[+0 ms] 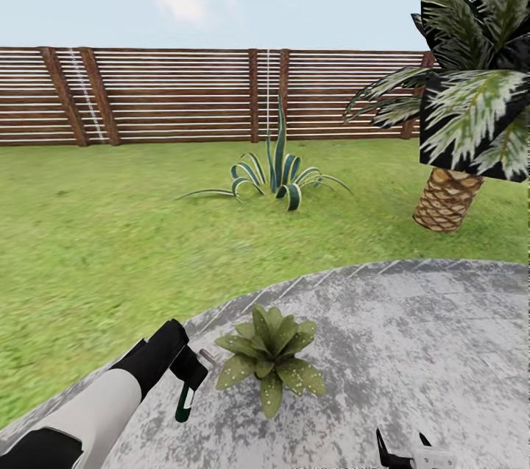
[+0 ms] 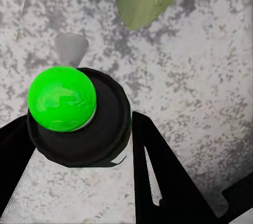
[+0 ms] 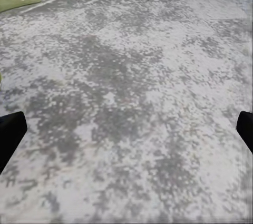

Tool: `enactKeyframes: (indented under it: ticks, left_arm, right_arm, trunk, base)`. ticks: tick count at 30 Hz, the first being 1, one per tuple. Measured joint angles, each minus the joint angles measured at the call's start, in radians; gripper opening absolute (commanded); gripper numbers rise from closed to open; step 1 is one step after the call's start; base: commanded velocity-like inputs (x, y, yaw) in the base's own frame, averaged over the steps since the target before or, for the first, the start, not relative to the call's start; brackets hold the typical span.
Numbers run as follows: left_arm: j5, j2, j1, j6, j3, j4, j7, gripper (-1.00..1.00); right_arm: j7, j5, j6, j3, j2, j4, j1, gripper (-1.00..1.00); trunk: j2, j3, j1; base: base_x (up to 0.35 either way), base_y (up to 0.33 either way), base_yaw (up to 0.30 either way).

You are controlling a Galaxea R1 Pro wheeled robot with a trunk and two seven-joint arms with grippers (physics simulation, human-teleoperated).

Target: Pick up the pesticide atomizer in the garden and spray insectifuge to fully cover both potted plants in the garden.

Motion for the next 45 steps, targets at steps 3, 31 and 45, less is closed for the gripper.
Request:
enactKeyframes:
  ticks: [3,31,45]
  left_arm:
    - [0.0,0.0,0.0,0.0,0.0,0.0,0.0,-1.0]
    - [0.0,0.006,0.0,0.001,0.001,-0.002,0.0,-1.0]
    - [0.0,0.003,0.0,0.0,0.0,0.0,0.0,-1.0]
  right_arm:
    - [0.001,0.0,0.0,0.0,0.0,0.0,0.0,1.0]
    - [0.003,0.001,0.001,0.0,0.0,0.0,0.0,1.0]
    - [0.004,0.002,0.001,0.0,0.0,0.0,0.0,1.0]
  trunk:
    - [0.0,0.0,0.0]
    - [0.0,0.0,0.0]
    - [0.0,0.0,0.0]
  base:
    - [0.0,0.24,-0.029]
    - [0.023,0.084,-0.085]
    - [0.015,0.234,-0.175]
